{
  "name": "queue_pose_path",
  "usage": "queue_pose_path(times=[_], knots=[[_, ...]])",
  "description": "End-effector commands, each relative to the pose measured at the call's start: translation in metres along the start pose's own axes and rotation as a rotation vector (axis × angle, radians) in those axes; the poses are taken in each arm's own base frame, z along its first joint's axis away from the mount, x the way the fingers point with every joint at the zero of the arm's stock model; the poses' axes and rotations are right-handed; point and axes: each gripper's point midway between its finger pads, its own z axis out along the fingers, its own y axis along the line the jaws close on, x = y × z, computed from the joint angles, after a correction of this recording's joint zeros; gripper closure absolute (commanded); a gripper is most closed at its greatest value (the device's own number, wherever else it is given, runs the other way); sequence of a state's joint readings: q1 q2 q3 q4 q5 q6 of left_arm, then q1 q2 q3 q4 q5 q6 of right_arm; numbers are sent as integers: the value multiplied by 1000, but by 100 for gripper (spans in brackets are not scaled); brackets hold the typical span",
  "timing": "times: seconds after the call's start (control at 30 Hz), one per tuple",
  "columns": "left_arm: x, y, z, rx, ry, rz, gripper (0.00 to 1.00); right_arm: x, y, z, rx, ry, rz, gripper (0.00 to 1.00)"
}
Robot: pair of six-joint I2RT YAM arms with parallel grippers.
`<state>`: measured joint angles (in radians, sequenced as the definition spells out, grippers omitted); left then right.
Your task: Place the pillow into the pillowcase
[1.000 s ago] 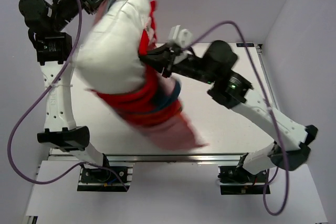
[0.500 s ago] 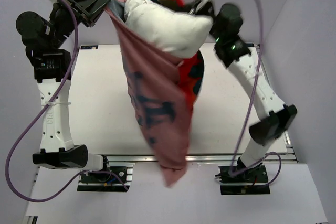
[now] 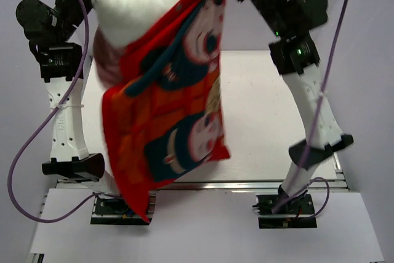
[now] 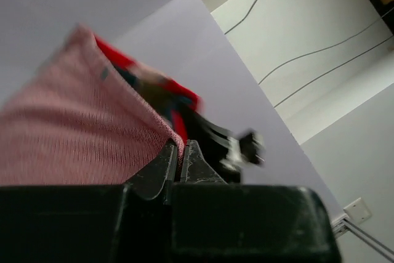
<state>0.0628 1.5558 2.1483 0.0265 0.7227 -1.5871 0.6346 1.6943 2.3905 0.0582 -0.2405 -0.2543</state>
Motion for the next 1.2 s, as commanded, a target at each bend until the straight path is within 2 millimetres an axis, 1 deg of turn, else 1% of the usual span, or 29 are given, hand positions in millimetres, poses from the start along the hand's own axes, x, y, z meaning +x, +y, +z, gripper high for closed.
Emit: queue_pose_path(times=[0.0, 0.03, 0.07, 0.1, 0.13, 0.17, 0.2, 0.23, 0.27, 0.3, 0.37, 0.4, 0.43, 0.47, 0.5, 0.53, 0.57, 0.63, 0.67, 0.7, 0.73, 0.77, 0.87, 0.9, 0.93, 1.0, 1.03, 1.1, 1.17], knots=[[10, -83, -20, 149, -52, 52, 100, 41, -109, -14, 315, 56, -151, 100], [11, -81, -22, 140, -59, 48, 100, 24, -114, -22, 330, 21, -178, 100], [10, -77, -22, 134, -71, 55, 100, 72, -109, -28, 313, 116, -156, 100], [13, -77, -26, 130, -75, 54, 100, 79, -100, -31, 276, 136, -147, 100], [9, -50, -24, 82, -83, 16, 100, 77, -88, -36, 238, 155, -85, 100], [7, -42, -23, 76, -88, 7, 100, 93, -69, -38, 176, 190, -24, 100], [4, -27, -20, 50, -87, -12, 100, 89, -43, -38, 75, 182, 27, 100], [2, -18, -17, 28, -88, -24, 100, 57, -20, -42, 9, 138, 61, 100], [-1, -8, -15, 2, -92, -25, 100, 53, 30, -40, -101, 127, 137, 100], [-4, -4, -13, -6, -100, -27, 100, 32, 57, -43, -172, 85, 154, 100], [-8, -8, -7, 3, -97, -24, 100, -34, 98, -52, -266, -73, 163, 100], [-10, -13, -4, 10, -97, -19, 100, -52, 93, -51, -237, -113, 161, 100], [-16, -8, 1, 5, -97, -27, 100, -48, 90, -41, -216, -112, 166, 100], [-15, -34, 1, 55, -96, 1, 100, -44, 68, -31, -113, -92, 117, 100], [-17, -39, 2, 69, -95, -6, 100, -40, 47, -10, -40, -105, 68, 100], [-18, -42, 5, 85, -91, -37, 100, -27, 26, -1, 16, -94, 34, 100], [-17, -51, 3, 109, -89, -35, 100, -7, -19, 0, 114, -63, -23, 100], [-15, -50, 1, 111, -86, -48, 100, 33, -63, 11, 230, -17, -37, 100], [-12, -40, -1, 88, -84, -63, 100, 48, -84, 6, 271, 19, -53, 100], [-11, -34, -4, 76, -84, -70, 100, 75, -87, 4, 273, 80, -39, 100], [-9, -30, -6, 74, -84, -70, 100, 87, -96, -4, 298, 106, -44, 100], [-6, -28, -9, 69, -83, -74, 100, 96, -100, -10, 310, 119, -41, 100], [-7, 5, -8, 20, -79, -106, 100, 97, -127, -27, 383, 115, -86, 100], [-9, 12, -6, 17, -81, -109, 100, 111, -135, -25, 394, 135, -73, 100], [-11, 12, -3, 19, -79, -106, 100, 82, -148, -25, 418, 85, -82, 100], [-17, 21, 5, 17, -70, -105, 100, 64, -151, -23, 415, 38, -99, 100], [-17, 1, 6, 56, -61, -71, 100, 49, -150, -23, 407, 1, -101, 100], [-20, 3, 13, 55, -43, -68, 100, 17, -139, -23, 366, -86, -88, 100], [-19, -8, 13, 70, -34, -48, 100, 1, -129, -21, 333, -124, -30, 100]])
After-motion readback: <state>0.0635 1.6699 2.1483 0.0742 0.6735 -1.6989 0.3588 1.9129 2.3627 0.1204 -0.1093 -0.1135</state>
